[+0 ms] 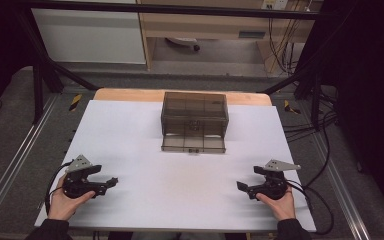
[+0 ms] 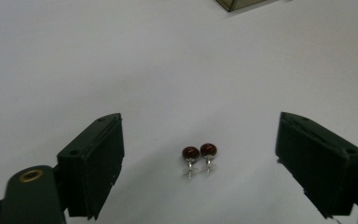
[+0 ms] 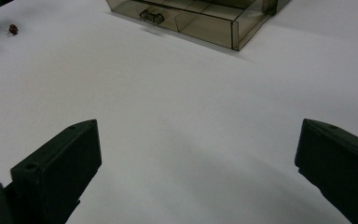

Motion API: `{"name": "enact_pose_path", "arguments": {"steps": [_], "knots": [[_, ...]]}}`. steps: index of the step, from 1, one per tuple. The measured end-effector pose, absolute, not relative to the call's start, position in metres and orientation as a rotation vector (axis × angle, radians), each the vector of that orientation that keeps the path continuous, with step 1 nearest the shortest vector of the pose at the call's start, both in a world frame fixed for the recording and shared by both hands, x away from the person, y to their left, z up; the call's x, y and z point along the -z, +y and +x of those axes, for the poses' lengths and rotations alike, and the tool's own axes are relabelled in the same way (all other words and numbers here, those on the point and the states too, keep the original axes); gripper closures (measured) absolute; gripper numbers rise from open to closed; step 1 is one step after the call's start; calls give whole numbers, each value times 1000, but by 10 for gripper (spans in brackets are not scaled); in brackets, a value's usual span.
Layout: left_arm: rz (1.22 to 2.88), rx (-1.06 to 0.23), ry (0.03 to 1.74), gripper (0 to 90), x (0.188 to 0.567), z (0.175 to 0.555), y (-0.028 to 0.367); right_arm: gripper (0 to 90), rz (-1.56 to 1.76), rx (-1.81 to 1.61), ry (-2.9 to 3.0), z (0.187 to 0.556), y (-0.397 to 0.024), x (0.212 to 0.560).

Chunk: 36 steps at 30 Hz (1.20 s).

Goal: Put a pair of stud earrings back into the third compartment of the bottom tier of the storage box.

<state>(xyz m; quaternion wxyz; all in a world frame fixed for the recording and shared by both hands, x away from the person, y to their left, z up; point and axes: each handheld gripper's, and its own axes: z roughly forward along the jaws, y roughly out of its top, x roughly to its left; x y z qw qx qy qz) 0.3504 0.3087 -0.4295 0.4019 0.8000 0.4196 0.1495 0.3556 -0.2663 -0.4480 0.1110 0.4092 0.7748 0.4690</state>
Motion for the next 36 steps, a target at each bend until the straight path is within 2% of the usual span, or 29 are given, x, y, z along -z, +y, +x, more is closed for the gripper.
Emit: {"name": "enact_pose_path", "arguments": {"steps": [8,11,12,18,19,36], "knots": [[2082,-410,1107,290,433,352,309,9,1202,-1367,2279,356,-266,449],[2080,-407,1119,354,433,353,310,9,1201,-1368,2278,356,-266,449],[2082,-411,1123,399,434,353,310,9,1205,-1370,2278,356,-266,448],[2101,-418,1143,482,437,356,307,10,1199,-1366,2282,356,-266,449],[2104,-417,1146,518,438,357,306,10,1202,-1366,2280,356,-266,449],[2143,-396,1132,713,441,357,301,10,1200,-1364,2283,356,-266,448]]}}
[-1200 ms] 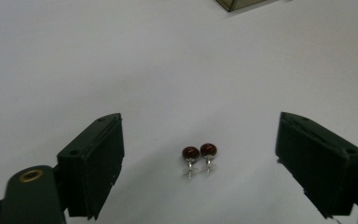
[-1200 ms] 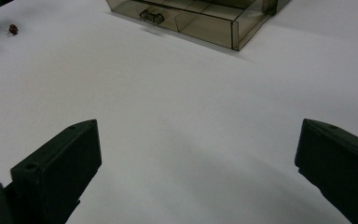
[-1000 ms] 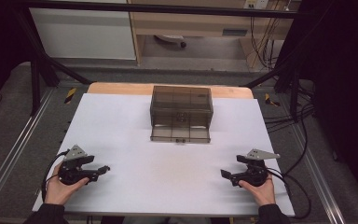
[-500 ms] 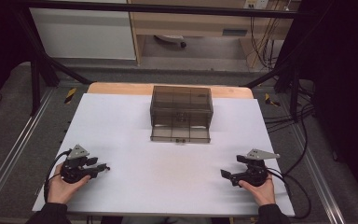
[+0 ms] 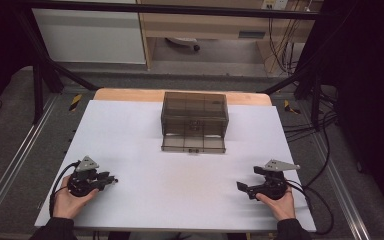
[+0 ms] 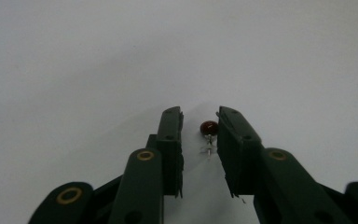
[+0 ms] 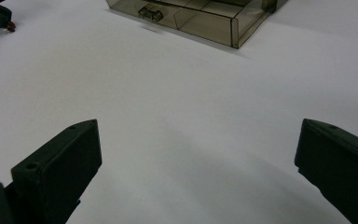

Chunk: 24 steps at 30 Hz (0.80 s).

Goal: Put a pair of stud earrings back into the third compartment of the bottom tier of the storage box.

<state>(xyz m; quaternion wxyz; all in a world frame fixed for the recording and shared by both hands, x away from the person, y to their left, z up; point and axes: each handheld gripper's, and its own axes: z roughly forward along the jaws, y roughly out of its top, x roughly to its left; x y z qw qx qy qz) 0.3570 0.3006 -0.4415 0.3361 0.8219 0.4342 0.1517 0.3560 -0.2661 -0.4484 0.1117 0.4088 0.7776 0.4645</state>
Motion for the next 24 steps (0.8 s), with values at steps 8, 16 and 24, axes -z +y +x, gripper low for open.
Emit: {"name": "enact_pose_path", "arguments": {"steps": [8,16,24], "knots": [[2173,-395,1130,769,443,357,297,10,1206,-1362,2286,356,-266,448],[2182,-405,1141,807,443,357,295,10,1206,-1362,2286,356,-266,448],[2158,-383,1167,819,441,358,299,10,1201,-1364,2286,356,-266,448]]}}
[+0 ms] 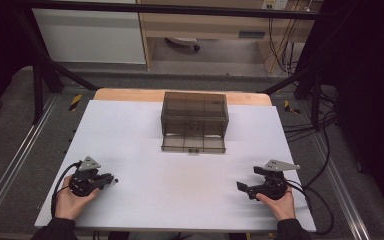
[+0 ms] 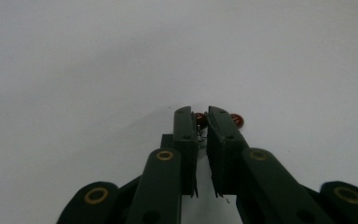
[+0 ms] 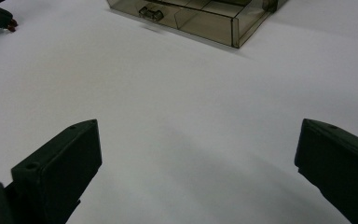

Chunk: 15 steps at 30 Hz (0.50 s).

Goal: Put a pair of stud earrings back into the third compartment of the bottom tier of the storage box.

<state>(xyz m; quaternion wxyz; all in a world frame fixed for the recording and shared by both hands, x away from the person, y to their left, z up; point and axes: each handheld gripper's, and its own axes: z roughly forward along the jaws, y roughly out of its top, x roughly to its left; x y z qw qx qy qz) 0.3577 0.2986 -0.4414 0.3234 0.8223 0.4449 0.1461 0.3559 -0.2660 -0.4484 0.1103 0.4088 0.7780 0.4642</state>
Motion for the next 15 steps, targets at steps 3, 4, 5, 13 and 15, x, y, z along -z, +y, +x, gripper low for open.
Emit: {"name": "enact_pose_path", "arguments": {"steps": [3,4,5,13,15], "knots": [[2142,-377,1171,819,440,357,300,10,1201,-1364,2287,356,-266,448],[2136,-378,1170,820,439,357,300,10,1200,-1365,2287,356,-266,448],[2133,-377,1169,820,438,357,301,10,1203,-1364,2288,356,-266,448],[2115,-376,1162,821,433,356,299,11,1206,-1364,2286,356,-266,449],[2115,-377,1157,821,432,356,297,11,1206,-1362,2286,356,-266,449]]}}
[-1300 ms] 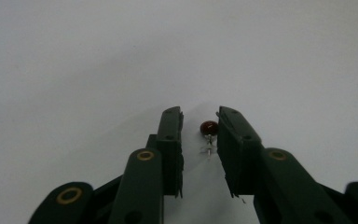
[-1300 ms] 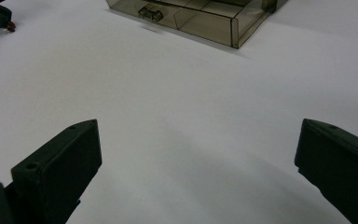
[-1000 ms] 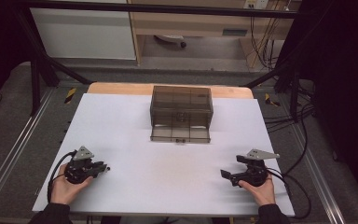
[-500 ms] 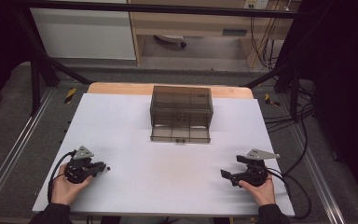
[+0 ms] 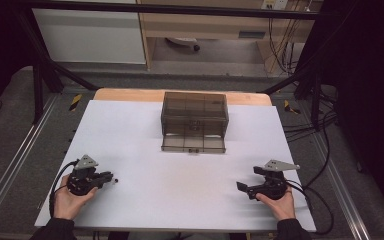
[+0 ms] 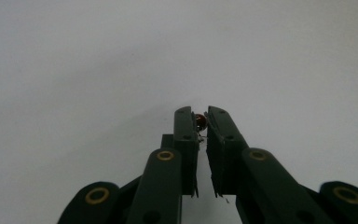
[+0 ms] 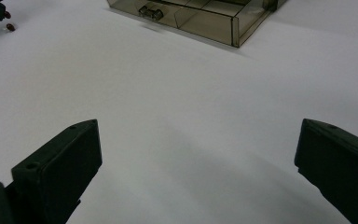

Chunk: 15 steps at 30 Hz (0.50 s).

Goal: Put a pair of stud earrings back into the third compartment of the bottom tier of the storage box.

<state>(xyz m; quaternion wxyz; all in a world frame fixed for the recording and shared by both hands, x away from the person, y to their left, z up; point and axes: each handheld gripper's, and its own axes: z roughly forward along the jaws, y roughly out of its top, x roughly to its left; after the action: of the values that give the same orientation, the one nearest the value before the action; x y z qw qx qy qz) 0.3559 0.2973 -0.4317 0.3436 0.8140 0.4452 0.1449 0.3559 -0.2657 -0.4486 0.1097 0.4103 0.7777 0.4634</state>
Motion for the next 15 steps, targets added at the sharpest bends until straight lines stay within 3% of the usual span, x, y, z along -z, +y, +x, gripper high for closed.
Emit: {"name": "enact_pose_path", "arguments": {"steps": [15], "knots": [[2132,-364,1115,821,421,361,272,11,1210,-1351,2290,356,-265,449]]}}
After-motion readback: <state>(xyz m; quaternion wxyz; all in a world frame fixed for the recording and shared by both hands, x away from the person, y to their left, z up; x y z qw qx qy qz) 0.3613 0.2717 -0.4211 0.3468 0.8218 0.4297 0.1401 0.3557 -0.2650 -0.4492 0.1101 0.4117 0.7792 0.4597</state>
